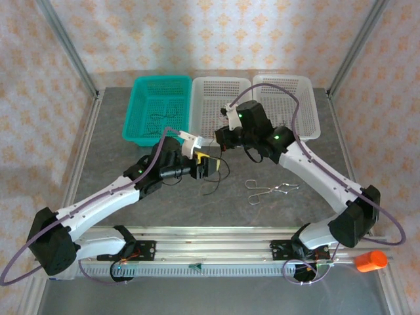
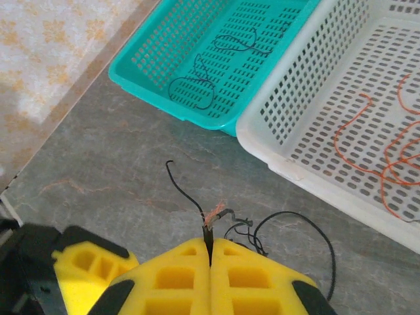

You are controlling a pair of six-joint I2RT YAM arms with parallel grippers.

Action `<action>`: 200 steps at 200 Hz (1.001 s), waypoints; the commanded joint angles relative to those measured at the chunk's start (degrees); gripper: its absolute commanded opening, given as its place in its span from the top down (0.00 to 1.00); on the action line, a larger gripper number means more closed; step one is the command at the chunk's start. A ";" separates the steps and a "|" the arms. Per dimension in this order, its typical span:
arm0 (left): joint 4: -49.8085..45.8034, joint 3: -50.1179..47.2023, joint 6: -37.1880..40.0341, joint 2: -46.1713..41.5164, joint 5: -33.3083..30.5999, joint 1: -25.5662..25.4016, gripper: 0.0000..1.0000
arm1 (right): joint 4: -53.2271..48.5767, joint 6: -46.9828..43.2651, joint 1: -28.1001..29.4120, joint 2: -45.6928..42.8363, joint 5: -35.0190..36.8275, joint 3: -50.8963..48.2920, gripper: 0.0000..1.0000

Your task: Untangle the cables

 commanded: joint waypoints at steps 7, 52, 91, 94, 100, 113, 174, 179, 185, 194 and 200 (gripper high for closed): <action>1.12 1.00 1.03 0.88 -3.69 -1.25 0.39 | 2.52 1.85 -0.73 0.56 -3.48 -0.08 1.00; 3.46 0.72 -0.57 4.03 -1.89 -1.56 0.45 | 3.44 2.47 -1.21 0.14 -5.23 -0.60 1.00; 4.62 0.24 -1.52 4.78 -2.72 -1.70 0.61 | 3.53 2.50 -1.21 0.09 -5.73 -0.68 1.00; 4.62 0.33 -1.56 4.76 -2.84 -1.69 0.63 | 3.53 2.52 -1.21 0.16 -5.72 -0.71 1.00; 4.76 0.38 -1.60 4.71 -3.02 -1.69 0.68 | 3.53 2.49 -1.21 0.21 -5.45 -0.78 1.00; 4.43 0.76 -1.63 4.62 -3.29 -1.69 0.76 | 3.61 2.55 -1.21 0.14 -4.85 -1.00 1.00; 3.52 1.00 -1.30 3.73 -3.86 -1.71 1.00 | 4.62 3.05 -1.21 -0.98 -1.66 -2.12 1.00; 3.49 1.06 -1.30 3.56 -3.84 -1.69 1.00 | 4.82 3.06 -1.22 -1.32 -0.80 -2.34 0.97; 3.41 1.22 -1.30 3.29 -3.78 -1.69 1.00 | 5.08 3.09 -1.21 -1.93 0.19 -2.62 0.90; 3.03 1.57 -1.21 2.99 -3.75 -1.69 1.00 | 6.05 3.51 -1.21 -3.20 2.37 -3.26 0.75; 2.81 1.88 -1.06 2.75 -3.73 -1.69 1.00 | 7.51 3.99 -1.21 -4.50 3.75 -4.13 0.65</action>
